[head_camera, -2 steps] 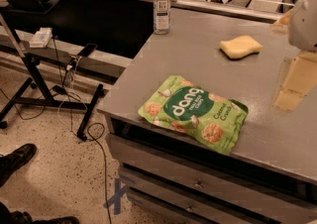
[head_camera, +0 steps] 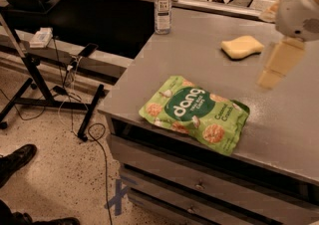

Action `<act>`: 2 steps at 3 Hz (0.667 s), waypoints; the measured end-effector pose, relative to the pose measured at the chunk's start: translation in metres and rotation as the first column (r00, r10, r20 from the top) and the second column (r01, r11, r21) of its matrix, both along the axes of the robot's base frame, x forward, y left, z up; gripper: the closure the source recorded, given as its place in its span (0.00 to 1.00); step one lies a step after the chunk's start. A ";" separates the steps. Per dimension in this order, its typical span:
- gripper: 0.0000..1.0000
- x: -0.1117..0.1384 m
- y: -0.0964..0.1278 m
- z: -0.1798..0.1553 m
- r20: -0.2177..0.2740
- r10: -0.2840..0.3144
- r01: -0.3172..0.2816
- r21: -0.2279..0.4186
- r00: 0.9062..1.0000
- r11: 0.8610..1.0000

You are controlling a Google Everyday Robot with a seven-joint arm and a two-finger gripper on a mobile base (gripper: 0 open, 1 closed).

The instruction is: Move blue plastic bottle near green rice chip bag

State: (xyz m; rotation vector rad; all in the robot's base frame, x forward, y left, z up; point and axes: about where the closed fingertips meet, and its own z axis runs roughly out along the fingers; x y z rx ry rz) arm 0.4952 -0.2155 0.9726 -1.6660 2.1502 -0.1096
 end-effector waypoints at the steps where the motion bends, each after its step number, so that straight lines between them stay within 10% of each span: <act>1: 0.00 0.090 -0.001 -0.017 0.061 -0.008 0.001 0.110 0.998 0.994; 2: 0.00 0.166 0.006 -0.036 0.083 -0.051 0.029 0.252 0.995 0.967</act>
Offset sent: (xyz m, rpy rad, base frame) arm 0.3020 -0.0007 -0.0088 0.5010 -0.2339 -0.1169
